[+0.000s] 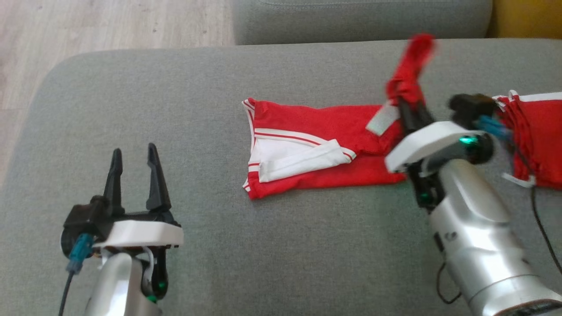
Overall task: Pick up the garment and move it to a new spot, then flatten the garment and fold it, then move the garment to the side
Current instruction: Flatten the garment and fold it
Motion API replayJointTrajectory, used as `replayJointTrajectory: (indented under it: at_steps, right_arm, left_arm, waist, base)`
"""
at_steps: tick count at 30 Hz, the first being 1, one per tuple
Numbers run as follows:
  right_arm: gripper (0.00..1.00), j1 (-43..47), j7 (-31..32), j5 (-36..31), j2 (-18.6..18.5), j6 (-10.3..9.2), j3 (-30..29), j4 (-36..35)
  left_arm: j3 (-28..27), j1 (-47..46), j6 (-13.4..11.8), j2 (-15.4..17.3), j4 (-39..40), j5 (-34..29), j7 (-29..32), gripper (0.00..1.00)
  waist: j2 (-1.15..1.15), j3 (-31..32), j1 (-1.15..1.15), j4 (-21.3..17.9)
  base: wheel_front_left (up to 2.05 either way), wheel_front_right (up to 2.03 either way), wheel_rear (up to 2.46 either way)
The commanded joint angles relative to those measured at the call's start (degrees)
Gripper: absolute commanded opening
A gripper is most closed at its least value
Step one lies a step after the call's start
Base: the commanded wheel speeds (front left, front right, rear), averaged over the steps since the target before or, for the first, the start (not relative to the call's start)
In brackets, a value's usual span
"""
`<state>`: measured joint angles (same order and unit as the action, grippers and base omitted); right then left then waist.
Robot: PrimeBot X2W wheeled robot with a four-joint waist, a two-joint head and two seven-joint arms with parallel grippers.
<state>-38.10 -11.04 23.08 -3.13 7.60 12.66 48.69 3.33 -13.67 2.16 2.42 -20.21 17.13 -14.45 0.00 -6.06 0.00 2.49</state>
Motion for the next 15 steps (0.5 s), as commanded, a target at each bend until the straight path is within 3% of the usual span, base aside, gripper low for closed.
replayJointTrajectory:
  at_steps: [1,7,15]
  right_arm:
    - [0.00,-1.2,0.1,1.6,0.2,-0.11,3.3,-2.7]
    - [0.00,-0.8,1.3,7.5,0.2,-0.11,13.1,-4.0]
    - [0.00,-1.3,1.9,11.6,0.2,-0.11,20.4,-1.0]
  left_arm:
    - [-1.3,-1.5,-0.2,0.5,1.7,0.0,-0.5,1.00]
    - [-0.1,-1.6,-0.4,0.5,1.4,0.5,-0.5,1.00]
    - [2.2,-2.2,-0.7,0.5,0.9,1.3,-0.5,1.00]
  waist:
    - [0.00,0.1,0.00,0.5]
    - [0.00,0.2,0.00,3.0]
    - [0.00,-0.7,0.00,6.5]
  base:
    - [0.00,0.00,0.00]
    - [0.00,0.00,0.00]
    - [0.00,0.00,0.00]
